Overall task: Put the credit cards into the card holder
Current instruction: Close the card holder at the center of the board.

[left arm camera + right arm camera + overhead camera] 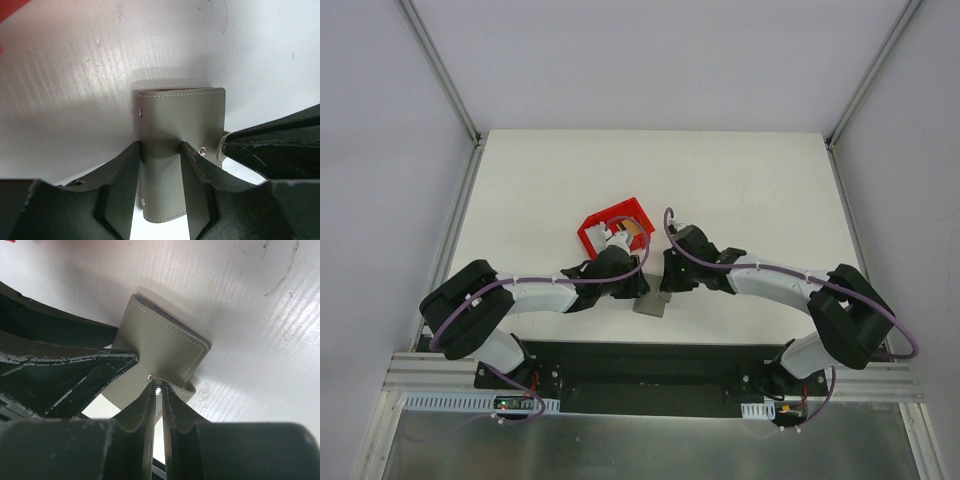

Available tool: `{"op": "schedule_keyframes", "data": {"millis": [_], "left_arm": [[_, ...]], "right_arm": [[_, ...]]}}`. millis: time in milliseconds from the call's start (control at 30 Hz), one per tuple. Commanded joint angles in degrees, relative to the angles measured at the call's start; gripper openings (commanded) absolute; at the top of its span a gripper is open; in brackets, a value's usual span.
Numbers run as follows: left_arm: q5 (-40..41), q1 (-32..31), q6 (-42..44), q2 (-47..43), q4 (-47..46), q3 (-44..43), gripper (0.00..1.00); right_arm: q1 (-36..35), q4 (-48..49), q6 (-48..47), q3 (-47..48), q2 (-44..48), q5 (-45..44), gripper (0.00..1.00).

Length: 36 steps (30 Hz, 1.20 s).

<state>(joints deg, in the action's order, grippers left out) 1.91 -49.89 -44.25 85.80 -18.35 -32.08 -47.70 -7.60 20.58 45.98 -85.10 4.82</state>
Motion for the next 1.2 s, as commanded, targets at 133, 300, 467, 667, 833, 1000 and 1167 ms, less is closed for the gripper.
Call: {"op": "schedule_keyframes", "data": {"millis": [133,300,467,667,833,1000,1167], "left_arm": [[-0.9,-0.4,1.4,1.3,6.2,1.8,0.38],[-0.8,-0.4,1.4,1.2,6.3,1.8,0.38],[-0.8,-0.3,1.3,1.2,6.3,1.8,0.38],[-0.6,-0.3,1.1,1.0,6.3,2.0,0.38],[-0.7,-0.3,1.2,0.9,6.3,2.1,0.38],[-0.4,-0.3,0.9,1.0,6.3,2.0,0.38],[-0.2,-0.3,0.7,1.1,6.5,2.0,0.38]], "right_arm": [[0.0,2.8,1.3,0.5,-2.4,1.9,0.12],[-0.4,4.5,1.9,0.3,-2.9,2.0,0.12],[-0.9,5.0,2.2,0.5,-3.8,2.5,0.12],[-1.3,4.7,2.3,0.5,-4.1,2.4,0.12],[-1.6,4.4,2.0,0.6,-4.0,1.9,0.12],[-3.0,3.4,1.0,1.0,-3.8,1.2,0.12],[-4.6,1.4,0.6,1.3,-5.0,-1.1,0.12]]}}
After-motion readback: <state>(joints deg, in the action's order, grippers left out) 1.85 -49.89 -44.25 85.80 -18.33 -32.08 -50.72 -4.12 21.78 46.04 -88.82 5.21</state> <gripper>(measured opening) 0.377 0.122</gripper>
